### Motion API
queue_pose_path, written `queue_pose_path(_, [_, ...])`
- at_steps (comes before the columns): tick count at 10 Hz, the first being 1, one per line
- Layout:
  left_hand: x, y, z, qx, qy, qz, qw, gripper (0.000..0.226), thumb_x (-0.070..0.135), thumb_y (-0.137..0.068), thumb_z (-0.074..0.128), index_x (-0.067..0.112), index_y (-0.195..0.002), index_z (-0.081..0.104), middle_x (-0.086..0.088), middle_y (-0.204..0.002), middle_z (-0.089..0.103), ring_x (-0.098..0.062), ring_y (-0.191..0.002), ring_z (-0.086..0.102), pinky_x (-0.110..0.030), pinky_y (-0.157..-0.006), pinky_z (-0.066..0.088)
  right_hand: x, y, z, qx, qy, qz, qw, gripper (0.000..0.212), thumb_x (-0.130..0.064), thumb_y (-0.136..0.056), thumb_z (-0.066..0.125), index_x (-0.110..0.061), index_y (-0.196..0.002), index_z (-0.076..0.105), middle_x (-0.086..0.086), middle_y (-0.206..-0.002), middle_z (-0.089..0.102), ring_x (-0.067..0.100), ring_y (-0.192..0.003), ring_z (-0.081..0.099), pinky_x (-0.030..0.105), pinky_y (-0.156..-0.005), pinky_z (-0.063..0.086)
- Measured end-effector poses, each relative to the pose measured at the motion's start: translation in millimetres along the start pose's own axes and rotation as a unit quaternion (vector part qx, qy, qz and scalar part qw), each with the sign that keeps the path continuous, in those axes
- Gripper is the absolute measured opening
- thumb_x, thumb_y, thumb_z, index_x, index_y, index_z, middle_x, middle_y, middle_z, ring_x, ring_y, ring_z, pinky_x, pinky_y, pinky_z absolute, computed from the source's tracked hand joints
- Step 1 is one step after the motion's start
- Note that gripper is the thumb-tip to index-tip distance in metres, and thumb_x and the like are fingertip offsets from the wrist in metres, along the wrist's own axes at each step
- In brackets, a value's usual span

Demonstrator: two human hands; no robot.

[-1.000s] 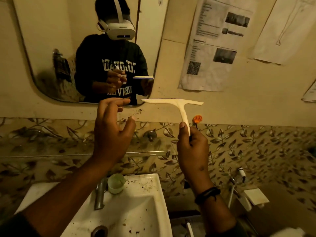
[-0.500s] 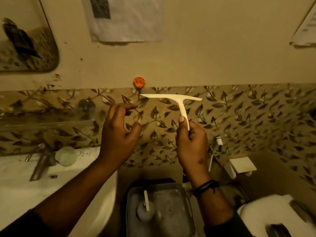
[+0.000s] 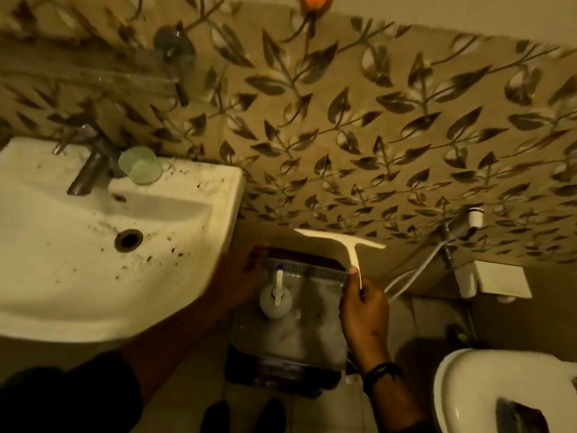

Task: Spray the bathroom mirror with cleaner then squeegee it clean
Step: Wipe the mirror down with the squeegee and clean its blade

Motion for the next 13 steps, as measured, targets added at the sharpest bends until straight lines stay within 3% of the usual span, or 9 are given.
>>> queue_pose_path(1, [-47, 0, 26, -0.033, -0.01, -0.05, 0.998, 0.036, 0.016, -0.1, 0.054, 0.016, -0.136, 0.055, 0.013, -0.119, 0.055, 0.011, -0.094, 0.05, 0.008, -0.072, 0.035, 59, 9, 33, -0.032, 0.031, 0.062, 0.997, 0.059, -0.068, -0.089, 0.027, -0.018, -0.076, 0.058, 0.006, -0.063, 0.056, 0.029, -0.061, 0.058, 0.044, -0.06, 0.05])
queue_pose_path(2, [-93, -10, 52, -0.062, 0.004, -0.109, 0.992, 0.041, 0.011, -0.101, 0.051, 0.011, -0.142, 0.047, -0.008, -0.139, 0.054, -0.02, -0.127, 0.052, -0.017, -0.097, 0.04, 107, 12, 66, -0.054, 0.079, 0.092, 0.991, 0.055, -0.053, -0.099, 0.031, -0.011, -0.086, 0.065, 0.011, -0.071, 0.061, 0.032, -0.069, 0.06, 0.047, -0.069, 0.051])
queue_pose_path(3, [-118, -18, 69, -0.089, 0.009, -0.138, 0.986, 0.055, -0.006, -0.096, 0.05, 0.007, -0.148, 0.038, -0.014, -0.149, 0.043, -0.028, -0.139, 0.04, -0.03, -0.11, 0.035, 138, 9, 83, -0.066, 0.118, 0.11, 0.985, 0.056, -0.045, -0.102, 0.031, -0.004, -0.085, 0.065, 0.019, -0.085, 0.069, 0.034, -0.079, 0.063, 0.037, -0.071, 0.049])
queue_pose_path(4, [-152, -27, 94, -0.113, -0.018, -0.17, 0.979, 0.063, -0.004, -0.095, 0.052, 0.009, -0.153, 0.03, -0.014, -0.151, 0.041, -0.029, -0.14, 0.039, -0.04, -0.114, 0.035, 176, 1, 108, -0.094, 0.148, 0.141, 0.974, 0.057, -0.044, -0.103, 0.029, -0.002, -0.088, 0.065, 0.023, -0.092, 0.069, 0.037, -0.084, 0.064, 0.038, -0.078, 0.05])
queue_pose_path(7, [-188, -42, 123, -0.118, -0.048, -0.191, 0.973, 0.07, 0.004, -0.092, 0.062, 0.016, -0.153, 0.03, -0.011, -0.151, 0.041, -0.027, -0.138, 0.042, -0.039, -0.112, 0.039, 227, -19, 143, -0.129, 0.221, 0.179, 0.95, 0.055, -0.049, -0.102, 0.026, -0.008, -0.091, 0.061, 0.02, -0.095, 0.067, 0.038, -0.088, 0.062, 0.032, -0.074, 0.038])
queue_pose_path(10, [-197, -49, 136, -0.135, -0.093, -0.172, 0.972, 0.072, 0.001, -0.09, 0.056, 0.019, -0.155, 0.028, -0.01, -0.157, 0.031, -0.031, -0.144, 0.031, -0.046, -0.114, 0.036, 237, -21, 151, -0.111, 0.211, 0.184, 0.954, 0.052, -0.05, -0.102, 0.027, -0.013, -0.09, 0.061, 0.001, -0.075, 0.057, 0.031, -0.083, 0.062, 0.029, -0.073, 0.038])
queue_pose_path(11, [-192, -48, 133, -0.122, -0.111, -0.168, 0.972, 0.068, 0.003, -0.094, 0.054, 0.019, -0.155, 0.028, -0.009, -0.158, 0.032, -0.03, -0.144, 0.031, -0.044, -0.116, 0.034, 224, -22, 145, -0.091, 0.25, 0.155, 0.951, 0.048, -0.048, -0.102, 0.033, -0.008, -0.106, 0.06, 0.01, -0.09, 0.064, 0.034, -0.091, 0.063, 0.033, -0.078, 0.044])
queue_pose_path(12, [-183, -50, 123, -0.103, -0.118, -0.133, 0.979, 0.064, 0.003, -0.096, 0.054, 0.017, -0.154, 0.029, -0.01, -0.156, 0.036, -0.029, -0.143, 0.035, -0.044, -0.116, 0.034, 194, -30, 129, -0.015, 0.336, 0.075, 0.939, 0.051, -0.049, -0.099, 0.039, -0.006, -0.123, 0.053, 0.022, -0.115, 0.059, 0.04, -0.105, 0.054, 0.047, -0.091, 0.044])
queue_pose_path(13, [-165, -50, 106, -0.091, -0.125, -0.101, 0.983, 0.065, 0.001, -0.096, 0.052, 0.016, -0.154, 0.029, -0.018, -0.139, 0.052, -0.031, -0.121, 0.055, -0.042, -0.102, 0.046, 164, -45, 119, -0.001, 0.307, 0.053, 0.95, 0.05, -0.051, -0.098, 0.039, -0.009, -0.12, 0.053, 0.024, -0.124, 0.052, 0.042, -0.113, 0.047, 0.049, -0.093, 0.042])
Point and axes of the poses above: each hand's wrist, its own y-axis away from the middle knuckle, its own z-axis out of the palm, x = y × z, the point moved 6 cm from there along -y, towards the middle knuckle
